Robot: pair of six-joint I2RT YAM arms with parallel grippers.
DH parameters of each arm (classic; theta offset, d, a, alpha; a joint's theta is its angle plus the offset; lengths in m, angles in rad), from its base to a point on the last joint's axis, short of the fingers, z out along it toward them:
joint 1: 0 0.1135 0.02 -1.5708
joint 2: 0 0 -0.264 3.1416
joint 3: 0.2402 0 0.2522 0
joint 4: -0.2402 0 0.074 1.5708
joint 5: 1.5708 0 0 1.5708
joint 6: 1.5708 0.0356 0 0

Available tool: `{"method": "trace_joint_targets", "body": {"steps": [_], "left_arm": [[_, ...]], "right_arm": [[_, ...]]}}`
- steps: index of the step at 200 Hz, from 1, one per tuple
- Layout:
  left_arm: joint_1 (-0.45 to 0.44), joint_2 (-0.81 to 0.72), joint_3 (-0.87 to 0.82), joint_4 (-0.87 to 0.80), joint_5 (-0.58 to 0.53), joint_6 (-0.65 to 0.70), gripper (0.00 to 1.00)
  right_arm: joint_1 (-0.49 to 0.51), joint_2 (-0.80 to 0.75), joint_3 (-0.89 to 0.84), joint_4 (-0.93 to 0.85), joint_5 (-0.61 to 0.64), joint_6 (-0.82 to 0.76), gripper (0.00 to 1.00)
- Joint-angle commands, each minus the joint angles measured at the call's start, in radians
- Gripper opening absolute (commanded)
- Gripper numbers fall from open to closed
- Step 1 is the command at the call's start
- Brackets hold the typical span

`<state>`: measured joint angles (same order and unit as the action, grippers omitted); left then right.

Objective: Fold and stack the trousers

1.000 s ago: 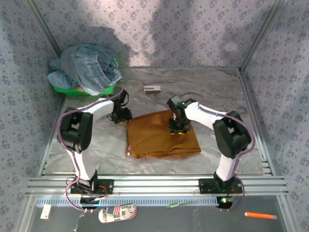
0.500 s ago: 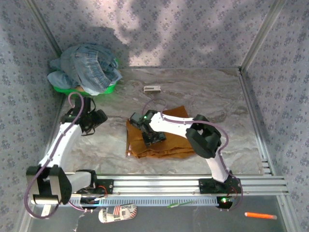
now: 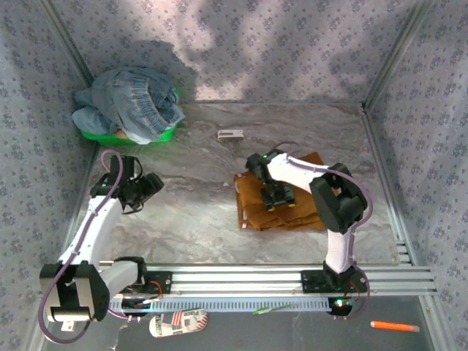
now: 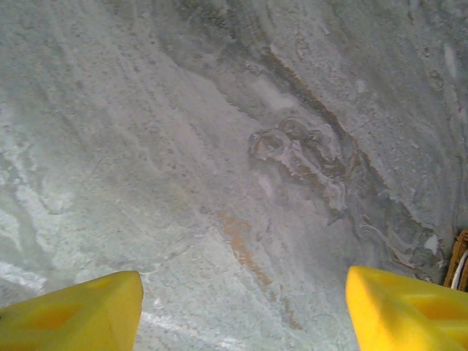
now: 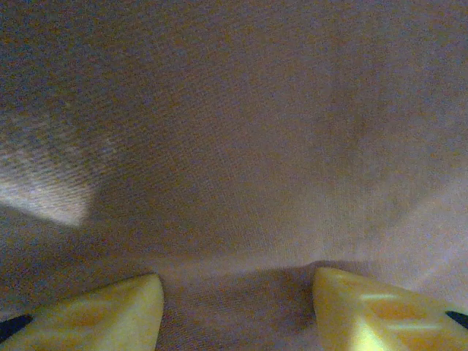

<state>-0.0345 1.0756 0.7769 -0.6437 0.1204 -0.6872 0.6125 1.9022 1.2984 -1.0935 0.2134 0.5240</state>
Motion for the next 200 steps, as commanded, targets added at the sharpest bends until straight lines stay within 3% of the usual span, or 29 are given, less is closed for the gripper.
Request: {"method": "trace_joint_targets", "body": {"steps": [1, 48, 76, 99, 118, 160, 181, 200], "left_arm": [[0.002, 0.008, 0.007, 0.040, 0.048, -0.025, 0.73], [0.001, -0.002, 0.014, 0.039, 0.069, -0.007, 0.73], [0.000, 0.009, -0.010, 0.079, 0.101, -0.026, 0.73], [-0.006, 0.025, -0.021, 0.101, 0.112, -0.030, 0.73], [-0.007, 0.042, -0.022, 0.113, 0.123, -0.034, 0.73], [-0.009, 0.039, -0.022, 0.117, 0.119, -0.036, 0.73], [-0.009, 0.056, -0.016, 0.141, 0.135, -0.056, 0.73], [-0.013, 0.075, 0.017, 0.147, 0.141, -0.064, 0.73]], "right_arm": [[-0.056, -0.003, 0.012, -0.066, 0.141, -0.092, 0.58], [-0.048, -0.198, -0.008, -0.130, 0.175, 0.041, 0.63], [-0.062, -0.281, -0.167, -0.043, 0.057, 0.166, 0.68], [-0.091, -0.311, -0.307, 0.148, -0.072, 0.224, 0.71], [-0.134, -0.280, -0.366, 0.258, -0.140, 0.252, 0.72], [-0.231, -0.179, -0.370, 0.253, -0.128, 0.239, 0.69], [-0.315, -0.123, -0.307, 0.261, -0.149, 0.161, 0.65], [-0.330, -0.056, -0.167, 0.181, -0.167, 0.113, 0.63]]}}
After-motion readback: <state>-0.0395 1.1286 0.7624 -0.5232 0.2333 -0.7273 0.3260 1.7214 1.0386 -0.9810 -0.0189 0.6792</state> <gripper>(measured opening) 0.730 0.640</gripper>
